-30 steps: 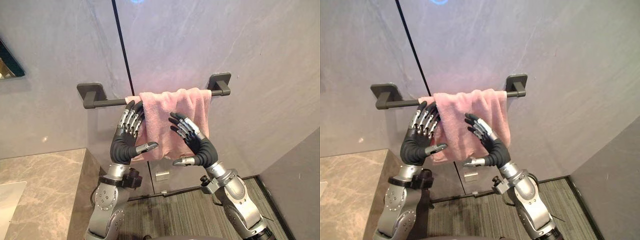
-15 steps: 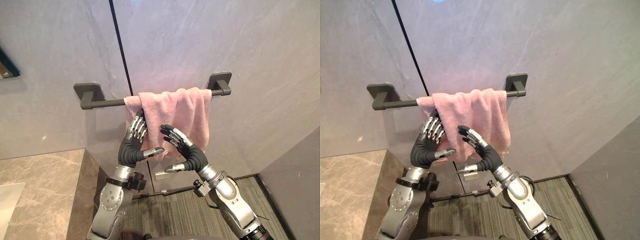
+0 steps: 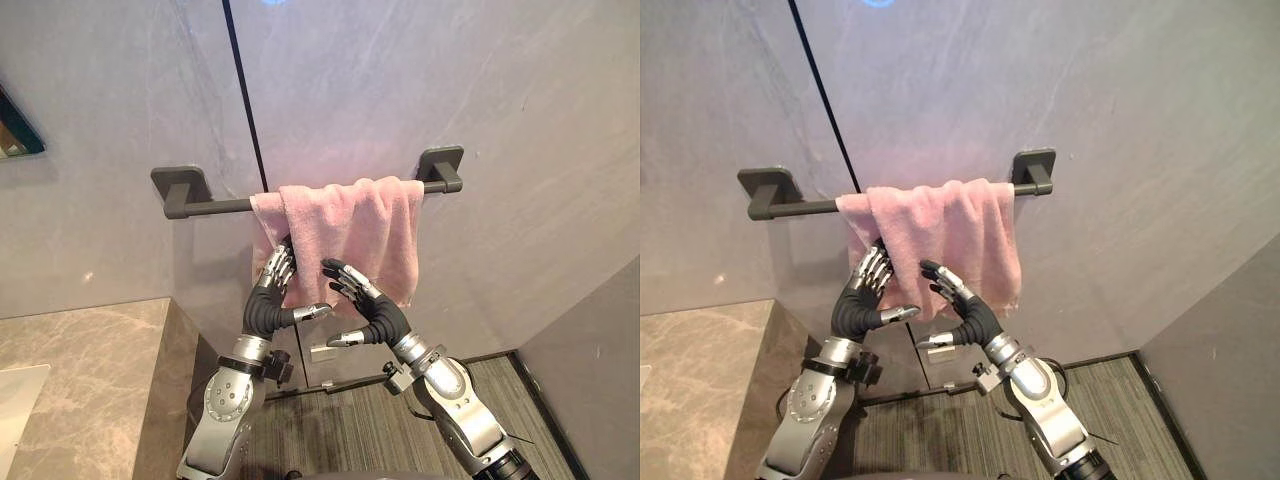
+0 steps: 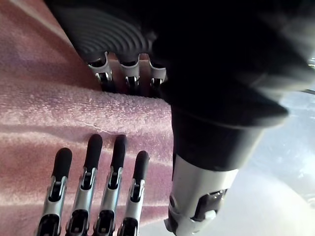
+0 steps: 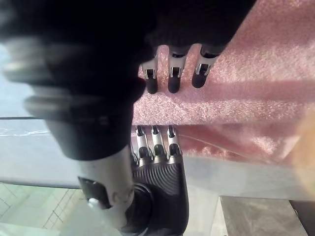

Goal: Organize washtable

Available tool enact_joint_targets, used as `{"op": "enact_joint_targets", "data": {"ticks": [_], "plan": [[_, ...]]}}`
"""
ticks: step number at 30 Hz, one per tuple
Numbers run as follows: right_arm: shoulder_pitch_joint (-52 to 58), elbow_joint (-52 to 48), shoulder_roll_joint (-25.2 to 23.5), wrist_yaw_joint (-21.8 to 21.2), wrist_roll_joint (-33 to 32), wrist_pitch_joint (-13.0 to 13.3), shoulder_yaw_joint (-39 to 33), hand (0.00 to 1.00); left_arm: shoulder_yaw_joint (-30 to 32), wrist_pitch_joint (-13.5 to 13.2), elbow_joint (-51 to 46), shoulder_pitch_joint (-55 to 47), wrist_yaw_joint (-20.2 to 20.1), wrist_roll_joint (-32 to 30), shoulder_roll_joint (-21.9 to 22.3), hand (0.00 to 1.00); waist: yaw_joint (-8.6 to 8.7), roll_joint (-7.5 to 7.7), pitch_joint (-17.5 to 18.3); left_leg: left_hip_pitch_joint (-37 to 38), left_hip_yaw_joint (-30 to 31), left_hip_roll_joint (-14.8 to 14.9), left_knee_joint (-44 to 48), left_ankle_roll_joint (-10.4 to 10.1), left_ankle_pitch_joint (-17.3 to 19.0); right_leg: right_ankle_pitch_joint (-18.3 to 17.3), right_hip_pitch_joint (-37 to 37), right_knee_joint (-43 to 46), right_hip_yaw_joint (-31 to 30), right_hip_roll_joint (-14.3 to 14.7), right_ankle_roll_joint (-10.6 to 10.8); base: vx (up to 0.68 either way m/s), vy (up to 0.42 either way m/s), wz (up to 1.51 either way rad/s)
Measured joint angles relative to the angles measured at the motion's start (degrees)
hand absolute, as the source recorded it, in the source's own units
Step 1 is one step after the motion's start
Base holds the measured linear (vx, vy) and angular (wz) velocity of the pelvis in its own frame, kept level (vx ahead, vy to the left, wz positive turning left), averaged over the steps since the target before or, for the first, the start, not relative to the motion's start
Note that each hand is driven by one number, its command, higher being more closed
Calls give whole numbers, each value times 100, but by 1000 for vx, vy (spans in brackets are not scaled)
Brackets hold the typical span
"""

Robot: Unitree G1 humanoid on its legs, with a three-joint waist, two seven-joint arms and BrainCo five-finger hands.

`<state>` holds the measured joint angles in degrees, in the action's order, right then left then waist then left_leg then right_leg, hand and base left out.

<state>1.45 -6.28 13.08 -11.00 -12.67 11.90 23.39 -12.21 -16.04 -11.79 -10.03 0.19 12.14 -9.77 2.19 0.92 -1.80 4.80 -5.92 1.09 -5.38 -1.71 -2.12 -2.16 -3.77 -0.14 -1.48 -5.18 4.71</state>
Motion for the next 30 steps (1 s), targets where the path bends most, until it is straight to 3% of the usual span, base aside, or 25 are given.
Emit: {"op": "enact_joint_targets", "data": {"ticks": [8,19,30], "plan": [[-113,416,-78,185,134,-116,-382,0,432,56,110,0,209,-186,70,0,6,1,3,-1,5,1,-1,1,-3,0,-1,3,5,0,0,0,0,0],[-329,944,-132,368,128,-134,-1422,0,1326,76,365,19,528,-269,186,0,-2,10,8,-60,120,-1,-4,5,-45,1,-3,5,129,-3,-2,-11,-8,5],[-673,1548,-64,513,80,-225,-1696,0,1521,87,743,172,615,-263,163,0,-31,58,22,-119,123,7,-6,5,-58,71,6,-90,129,-5,-8,-12,-8,0]]}}
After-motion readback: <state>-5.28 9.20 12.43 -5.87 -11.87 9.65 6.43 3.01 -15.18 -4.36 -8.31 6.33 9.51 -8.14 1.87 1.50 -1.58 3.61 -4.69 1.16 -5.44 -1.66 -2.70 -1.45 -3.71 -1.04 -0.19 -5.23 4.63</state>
